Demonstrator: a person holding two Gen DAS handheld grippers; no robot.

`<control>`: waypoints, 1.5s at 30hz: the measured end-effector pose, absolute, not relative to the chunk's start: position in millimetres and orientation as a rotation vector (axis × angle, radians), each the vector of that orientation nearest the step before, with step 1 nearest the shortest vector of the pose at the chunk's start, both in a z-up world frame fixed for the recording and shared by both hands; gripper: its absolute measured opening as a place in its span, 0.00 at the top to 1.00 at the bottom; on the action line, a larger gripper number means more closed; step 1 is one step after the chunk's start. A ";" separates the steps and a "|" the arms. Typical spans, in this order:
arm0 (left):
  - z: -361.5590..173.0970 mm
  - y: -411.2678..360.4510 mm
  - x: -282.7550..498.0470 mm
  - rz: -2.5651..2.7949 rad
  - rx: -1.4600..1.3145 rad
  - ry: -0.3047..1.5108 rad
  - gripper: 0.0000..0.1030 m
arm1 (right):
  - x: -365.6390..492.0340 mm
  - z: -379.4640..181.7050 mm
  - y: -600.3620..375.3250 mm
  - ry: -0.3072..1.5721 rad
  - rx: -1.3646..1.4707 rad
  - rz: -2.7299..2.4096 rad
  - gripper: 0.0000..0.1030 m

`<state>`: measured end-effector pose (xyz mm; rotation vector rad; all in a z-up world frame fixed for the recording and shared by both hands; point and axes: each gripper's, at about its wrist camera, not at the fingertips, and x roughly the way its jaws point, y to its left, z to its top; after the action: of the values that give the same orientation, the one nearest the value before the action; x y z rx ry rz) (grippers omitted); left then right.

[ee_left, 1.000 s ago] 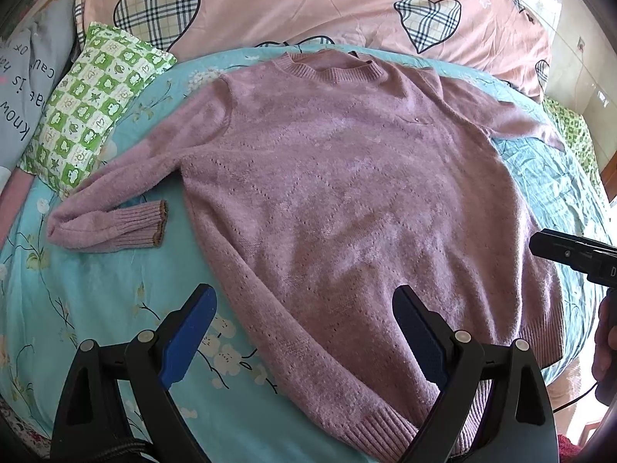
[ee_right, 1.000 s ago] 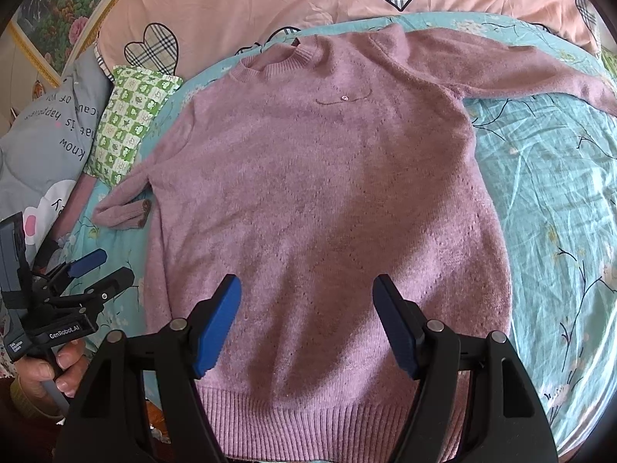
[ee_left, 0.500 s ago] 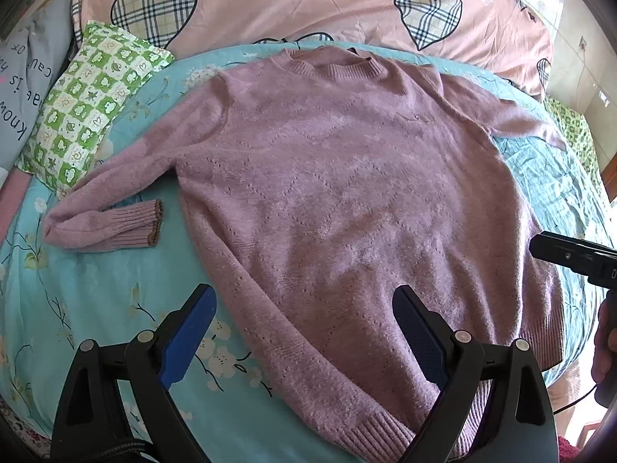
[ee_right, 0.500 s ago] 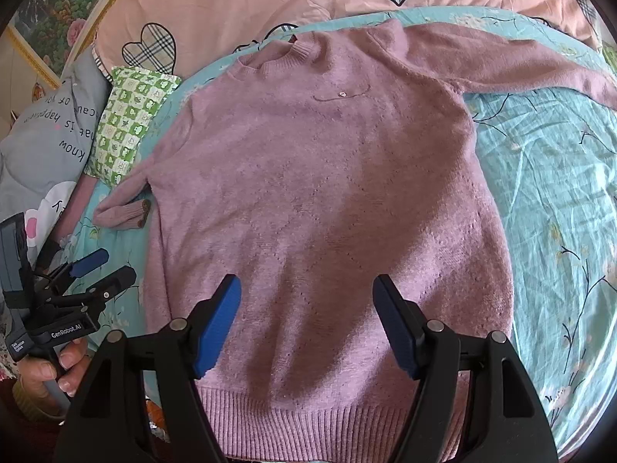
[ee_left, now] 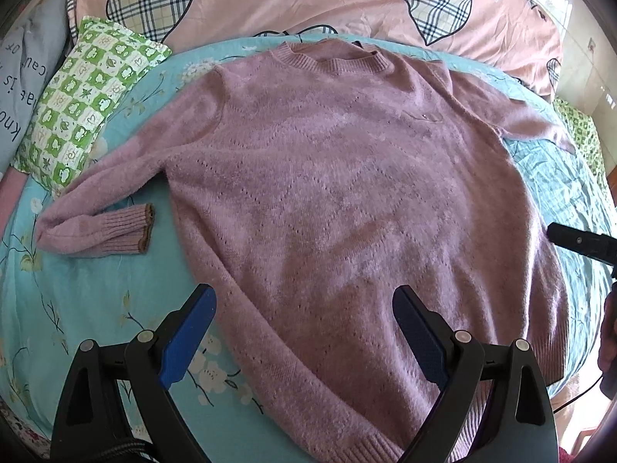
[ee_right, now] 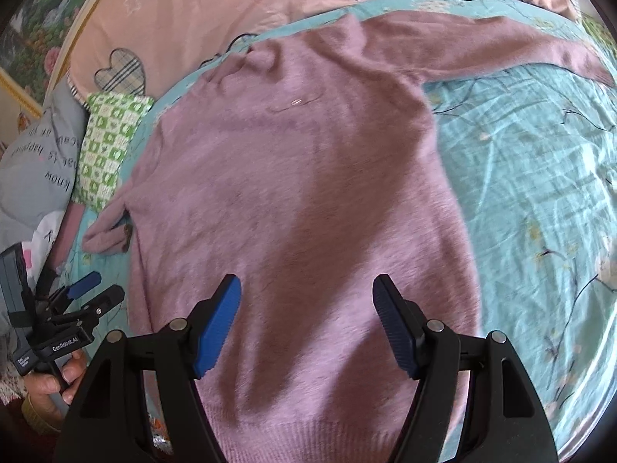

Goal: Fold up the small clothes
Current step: 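Move the right tool to the sweater sleeve cuff and close on it, then lift the cuff with the right tool and lay it across the sweater body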

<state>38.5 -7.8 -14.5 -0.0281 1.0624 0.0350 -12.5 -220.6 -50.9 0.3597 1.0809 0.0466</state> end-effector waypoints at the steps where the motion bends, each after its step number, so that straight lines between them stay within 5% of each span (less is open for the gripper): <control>1: -14.6 -8.0 41.9 0.035 -0.032 1.061 0.09 | -11.5 -50.4 -227.3 1.077 0.368 0.037 0.30; 35: -45.6 -4.9 212.8 0.203 -0.039 1.093 0.09 | 84.2 -40.3 -633.3 0.718 0.873 -0.645 0.32; 38: -53.9 -0.1 223.4 0.221 -0.045 1.110 0.09 | 90.8 -46.7 -649.8 0.697 0.874 -0.681 0.50; 40: -58.2 2.1 227.6 0.229 -0.055 1.117 0.09 | 91.8 -46.9 -654.7 0.699 0.852 -0.711 0.81; 45: -62.4 8.6 230.2 0.229 -0.096 1.126 0.09 | 89.7 -22.4 -637.7 0.646 0.781 -0.676 0.91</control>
<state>230.2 8.6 -62.4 -0.0961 1.1259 0.2288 89.7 -637.7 -22.4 0.7814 0.6463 -0.6755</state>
